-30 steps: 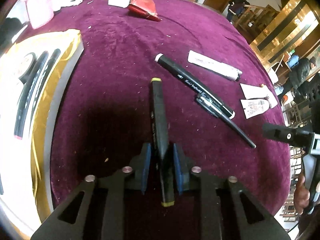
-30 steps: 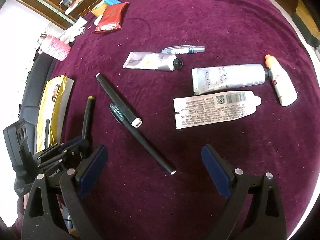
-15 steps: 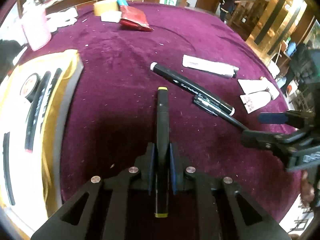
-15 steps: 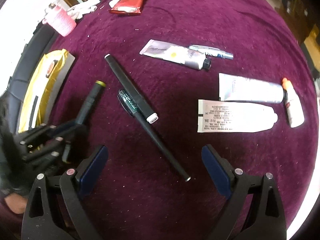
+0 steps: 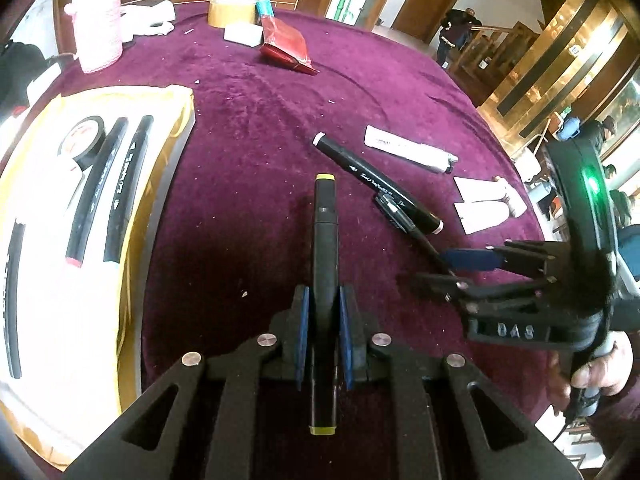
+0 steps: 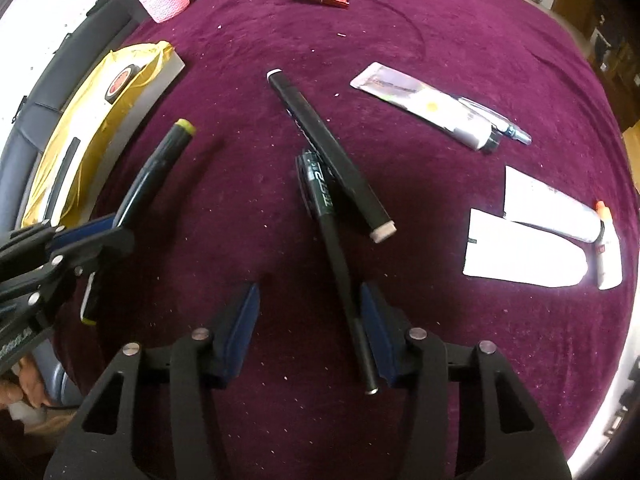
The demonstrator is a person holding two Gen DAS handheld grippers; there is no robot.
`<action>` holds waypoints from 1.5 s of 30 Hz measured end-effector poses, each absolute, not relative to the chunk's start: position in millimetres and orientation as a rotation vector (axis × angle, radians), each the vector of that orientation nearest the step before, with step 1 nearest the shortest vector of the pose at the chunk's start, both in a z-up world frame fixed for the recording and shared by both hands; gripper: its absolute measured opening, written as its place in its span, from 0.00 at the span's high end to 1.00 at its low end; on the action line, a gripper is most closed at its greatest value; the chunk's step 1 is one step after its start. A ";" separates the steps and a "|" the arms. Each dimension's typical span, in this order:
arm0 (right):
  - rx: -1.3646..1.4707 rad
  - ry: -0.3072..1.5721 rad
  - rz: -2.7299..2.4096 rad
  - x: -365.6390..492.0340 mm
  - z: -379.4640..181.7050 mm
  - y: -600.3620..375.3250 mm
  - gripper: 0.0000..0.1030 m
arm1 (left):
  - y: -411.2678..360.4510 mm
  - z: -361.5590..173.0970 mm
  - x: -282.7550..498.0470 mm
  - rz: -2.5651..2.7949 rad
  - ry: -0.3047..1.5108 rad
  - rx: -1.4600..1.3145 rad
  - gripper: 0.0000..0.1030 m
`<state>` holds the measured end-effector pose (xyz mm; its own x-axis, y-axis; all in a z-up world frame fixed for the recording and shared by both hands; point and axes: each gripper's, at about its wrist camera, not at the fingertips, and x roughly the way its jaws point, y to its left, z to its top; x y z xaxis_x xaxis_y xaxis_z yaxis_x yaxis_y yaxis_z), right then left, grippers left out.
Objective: Organize objects
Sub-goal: 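Grasp a yellow-tipped black marker with the left gripper, then grasp a thin black pen with the right gripper, then lower the marker and pen into the tray and open both grippers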
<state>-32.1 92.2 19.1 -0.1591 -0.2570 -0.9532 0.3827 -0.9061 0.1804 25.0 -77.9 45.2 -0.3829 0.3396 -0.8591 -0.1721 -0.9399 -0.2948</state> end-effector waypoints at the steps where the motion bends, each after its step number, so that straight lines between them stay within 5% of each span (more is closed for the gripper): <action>1: 1.709 0.129 -2.120 -34.6 19.0 92.4 0.51 | -79.0 45.4 25.6 2.370 -0.227 -1.529 0.89; 9: 1.690 0.341 -2.271 -36.3 18.0 65.6 0.55 | -91.8 50.8 30.6 2.348 -0.254 -1.492 0.89; 14: 1.690 0.240 -2.287 -26.0 22.2 66.6 0.94 | -94.9 51.0 30.6 2.300 -0.249 -1.505 0.89; 27: 1.663 -0.379 -2.246 -2.9 43.8 100.6 0.94 | -110.1 70.9 28.4 2.257 -0.222 -1.409 0.89; 45: 1.474 -0.477 -2.125 -10.8 103.3 7.5 0.93 | -231.5 72.3 36.4 2.403 -0.394 -1.400 0.89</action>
